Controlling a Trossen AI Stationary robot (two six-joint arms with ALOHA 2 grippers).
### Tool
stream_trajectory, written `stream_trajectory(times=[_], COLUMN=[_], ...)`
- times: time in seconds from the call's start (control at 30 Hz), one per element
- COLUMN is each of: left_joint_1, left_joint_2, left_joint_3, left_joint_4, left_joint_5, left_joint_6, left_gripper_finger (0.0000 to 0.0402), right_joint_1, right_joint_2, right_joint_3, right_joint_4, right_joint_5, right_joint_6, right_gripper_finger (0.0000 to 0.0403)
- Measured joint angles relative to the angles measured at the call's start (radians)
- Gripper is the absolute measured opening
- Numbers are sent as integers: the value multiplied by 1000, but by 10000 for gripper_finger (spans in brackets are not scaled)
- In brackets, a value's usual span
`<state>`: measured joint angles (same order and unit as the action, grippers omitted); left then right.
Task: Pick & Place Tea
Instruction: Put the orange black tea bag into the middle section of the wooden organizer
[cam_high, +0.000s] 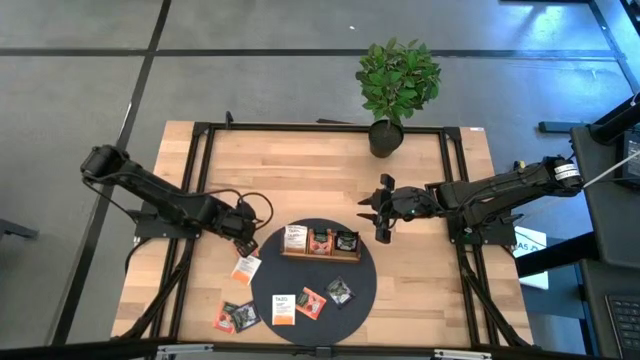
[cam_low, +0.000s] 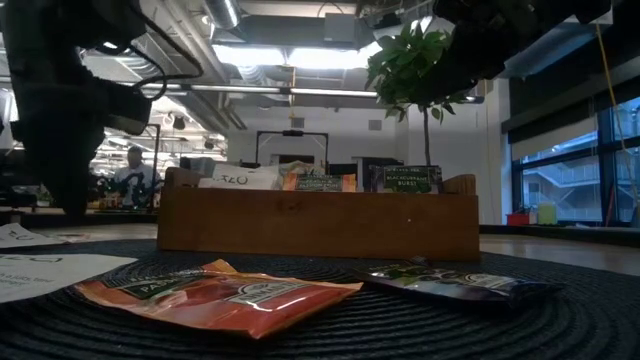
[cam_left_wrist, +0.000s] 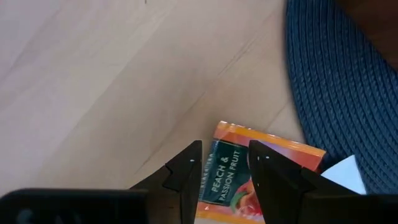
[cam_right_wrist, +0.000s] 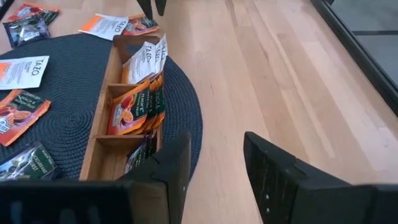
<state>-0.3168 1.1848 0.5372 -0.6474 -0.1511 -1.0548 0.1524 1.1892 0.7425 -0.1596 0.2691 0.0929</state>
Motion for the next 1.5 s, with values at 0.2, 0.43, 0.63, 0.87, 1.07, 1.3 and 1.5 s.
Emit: stream_trajectory(times=[0.2,0.43,0.63,0.87,1.07,1.3,1.5], left_joint_1=[-3,-3,-3,-3,-4,-4,-4], left_joint_2=[0,3,79,174,176,176,176], left_joint_3=[-24,-24,-24,-12,-13,-15,32], left_joint_4=[3,58,58,45,39,44,-25], left_joint_5=[-2,7,15,29,-9,-35,-51], left_joint_6=[-13,4,32,32,27,29,78], left_gripper_finger=[127,127,127,123,76,8,2], right_joint_1=[0,0,0,0,0,0,0], right_joint_2=[0,0,0,0,0,0,0], right_joint_3=[0,0,0,0,0,0,-1], right_joint_4=[-1,-1,-1,-1,-1,-1,-1], right_joint_5=[0,0,0,0,0,0,0], right_joint_6=[3,2,0,0,2,0,0], right_gripper_finger=[151,151,151,151,151,151,151])
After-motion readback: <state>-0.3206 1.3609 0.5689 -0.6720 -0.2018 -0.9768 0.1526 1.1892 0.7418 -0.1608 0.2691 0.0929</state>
